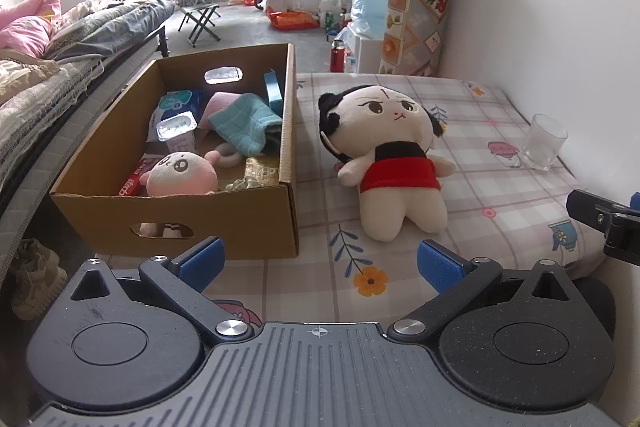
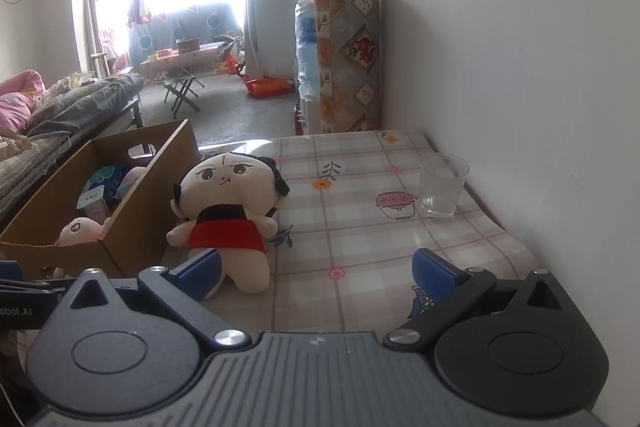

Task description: Organize soft objects

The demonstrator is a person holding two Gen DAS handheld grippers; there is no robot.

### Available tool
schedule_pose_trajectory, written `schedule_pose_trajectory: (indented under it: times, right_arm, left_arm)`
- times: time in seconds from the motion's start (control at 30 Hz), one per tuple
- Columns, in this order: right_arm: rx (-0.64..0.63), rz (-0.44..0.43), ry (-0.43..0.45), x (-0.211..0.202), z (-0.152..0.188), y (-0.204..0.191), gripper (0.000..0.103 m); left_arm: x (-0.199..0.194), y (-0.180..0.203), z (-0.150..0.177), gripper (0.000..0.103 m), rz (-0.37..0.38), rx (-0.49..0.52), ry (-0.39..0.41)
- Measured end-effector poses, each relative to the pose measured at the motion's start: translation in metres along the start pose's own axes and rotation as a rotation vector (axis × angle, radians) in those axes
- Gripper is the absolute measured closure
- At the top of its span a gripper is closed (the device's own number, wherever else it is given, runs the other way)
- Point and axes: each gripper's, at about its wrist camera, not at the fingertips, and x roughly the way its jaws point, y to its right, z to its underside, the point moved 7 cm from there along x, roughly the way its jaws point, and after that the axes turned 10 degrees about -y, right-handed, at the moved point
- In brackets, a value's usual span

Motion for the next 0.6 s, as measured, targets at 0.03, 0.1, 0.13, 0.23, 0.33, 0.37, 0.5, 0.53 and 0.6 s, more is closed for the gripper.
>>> schedule_pose_trajectory:
  times: [0.03,0.1,0.13,0.23,0.33,0.37,0.5,0.53,0.6]
  right_arm:
    - [-0.001,0.001,-0.001,0.000,0.001,0.000,0.000]
    - [-0.003,0.006,-0.003,0.001,0.002,0.000,0.000]
    - [-0.006,0.008,-0.003,0.001,0.002,0.000,0.000]
    - [-0.017,0.014,-0.005,0.002,0.004,-0.001,0.000]
    - [-0.041,0.017,-0.010,0.003,0.005,-0.005,0.000]
    - [-0.052,0.018,-0.011,0.004,0.005,-0.006,0.000]
    - [-0.089,0.025,-0.008,0.003,0.008,-0.012,0.000]
    - [-0.098,0.025,-0.009,0.003,0.008,-0.013,0.000]
    - [-0.113,0.022,-0.009,0.003,0.008,-0.016,0.000]
  left_arm:
    - [0.000,0.000,0.000,0.000,0.001,-0.001,-0.002]
    - [0.000,0.000,0.000,0.000,0.000,0.000,-0.002]
    - [-0.001,0.000,0.001,0.000,-0.001,0.000,-0.002]
    - [-0.001,0.000,0.001,0.000,-0.003,0.001,0.000]
    - [-0.001,-0.001,0.001,0.000,-0.003,0.000,0.000]
    - [-0.001,-0.001,0.001,0.000,-0.003,0.000,0.000]
    - [-0.001,-0.002,0.001,0.000,-0.004,-0.001,0.000]
    - [-0.001,-0.002,0.001,0.000,-0.004,-0.003,0.000]
    - [0.000,-0.003,0.001,0.000,-0.006,-0.004,-0.001]
